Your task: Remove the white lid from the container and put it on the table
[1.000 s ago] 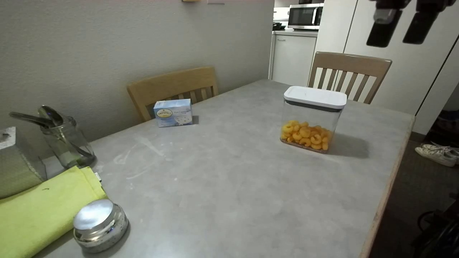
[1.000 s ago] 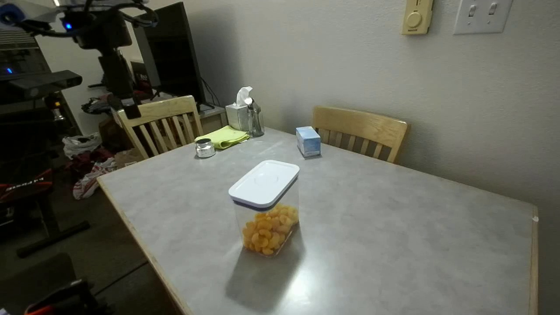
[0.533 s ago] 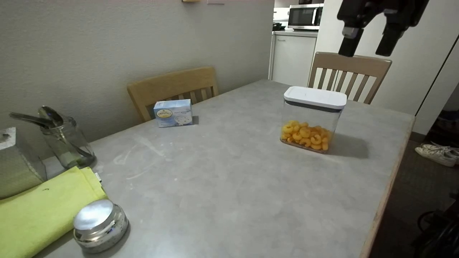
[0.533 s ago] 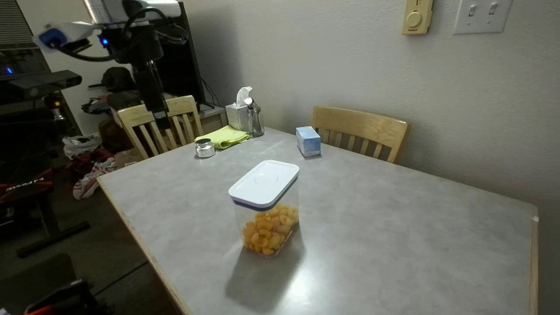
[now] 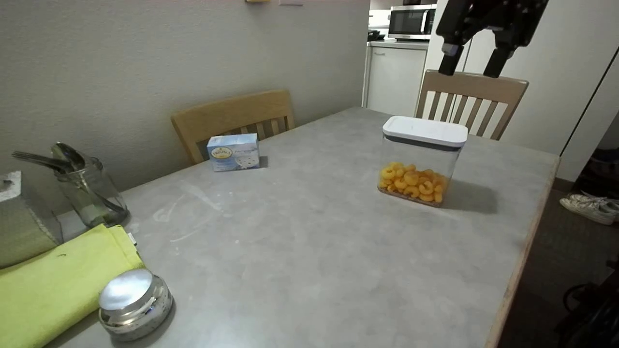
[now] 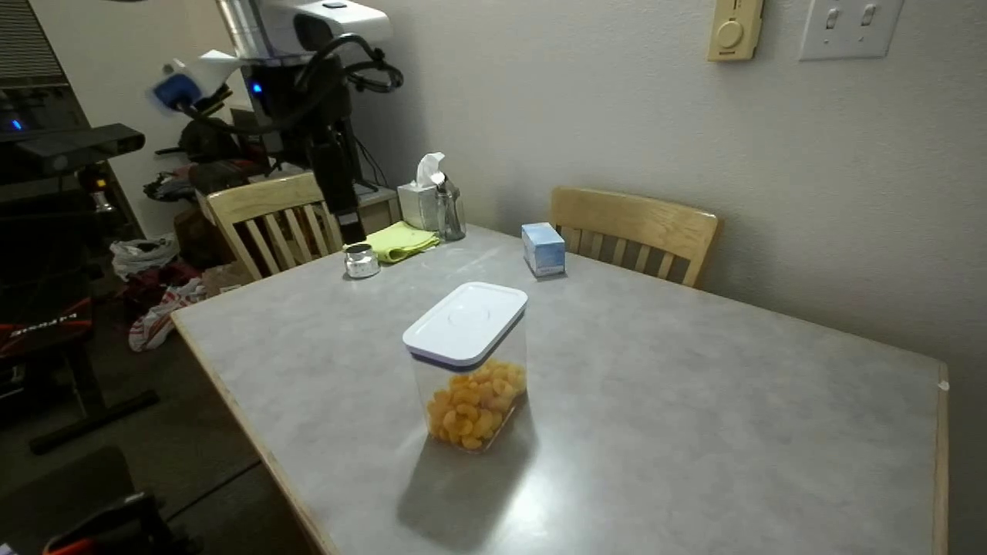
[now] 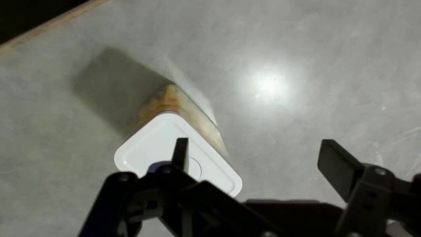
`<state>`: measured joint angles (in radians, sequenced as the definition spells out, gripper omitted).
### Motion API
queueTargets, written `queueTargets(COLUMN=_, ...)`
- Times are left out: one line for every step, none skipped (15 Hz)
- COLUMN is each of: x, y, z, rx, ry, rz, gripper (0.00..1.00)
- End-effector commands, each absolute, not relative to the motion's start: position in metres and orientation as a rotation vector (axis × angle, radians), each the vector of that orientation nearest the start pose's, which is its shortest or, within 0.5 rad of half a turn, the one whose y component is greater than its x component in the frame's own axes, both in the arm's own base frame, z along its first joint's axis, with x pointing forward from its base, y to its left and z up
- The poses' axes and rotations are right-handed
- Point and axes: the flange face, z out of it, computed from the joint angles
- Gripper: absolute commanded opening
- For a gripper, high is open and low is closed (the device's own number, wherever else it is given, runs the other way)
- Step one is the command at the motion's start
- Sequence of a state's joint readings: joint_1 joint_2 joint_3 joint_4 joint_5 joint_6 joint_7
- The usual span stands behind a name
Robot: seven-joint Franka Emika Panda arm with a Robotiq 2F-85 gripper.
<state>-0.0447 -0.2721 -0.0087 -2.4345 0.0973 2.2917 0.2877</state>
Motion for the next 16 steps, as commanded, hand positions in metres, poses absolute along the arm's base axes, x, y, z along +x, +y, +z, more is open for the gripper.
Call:
queueTargets(x=0.484, y=-0.055, z=0.406, rx=-3.004, ry=0.568, rz=-0.181, gripper=1.00)
queueTargets(x=0.489, y=-0.065, z=0.401, rx=-2.983, ry=0.558, rz=-0.225, gripper=1.00)
queueTargets(x=0.491, y=-0.075, z=0.398, rx=-2.976, ry=0.553, rz=-0.241, gripper=1.00)
queueTargets(x=0.490, y=-0.087, z=0.394, rx=-2.968, ry=0.547, rz=-0.258, gripper=1.00)
queueTargets(x=0.486, y=-0.101, z=0.389, rx=-2.958, ry=0.536, rz=-0.272, gripper=1.00)
queueTargets(x=0.490, y=-0.106, z=0.386, rx=-2.949, ry=0.517, rz=-0.280, gripper=1.00)
queueTargets(x=0.490, y=-0.113, z=0.383, rx=-2.941, ry=0.504, rz=-0.285, gripper=1.00)
queueTargets(x=0.490, y=-0.119, z=0.381, rx=-2.934, ry=0.490, rz=-0.282, gripper=1.00)
queueTargets(x=0.490, y=-0.123, z=0.379, rx=-2.929, ry=0.474, rz=-0.283, gripper=1.00)
queueTargets(x=0.490, y=-0.126, z=0.378, rx=-2.917, ry=0.458, rz=-0.285, gripper=0.75)
queueTargets(x=0.507, y=-0.127, z=0.374, rx=-2.942, ry=0.459, rz=-0.237, gripper=0.74)
queueTargets(x=0.510, y=-0.128, z=0.374, rx=-2.945, ry=0.445, rz=-0.242, gripper=0.68)
queueTargets(x=0.516, y=-0.127, z=0.375, rx=-2.944, ry=0.434, rz=-0.247, gripper=0.60)
queueTargets(x=0.522, y=-0.126, z=0.375, rx=-2.948, ry=0.410, rz=-0.259, gripper=0.54)
queueTargets(x=0.528, y=-0.126, z=0.375, rx=-2.955, ry=0.384, rz=-0.264, gripper=0.46)
queueTargets(x=0.534, y=-0.125, z=0.376, rx=-2.965, ry=0.347, rz=-0.271, gripper=0.40)
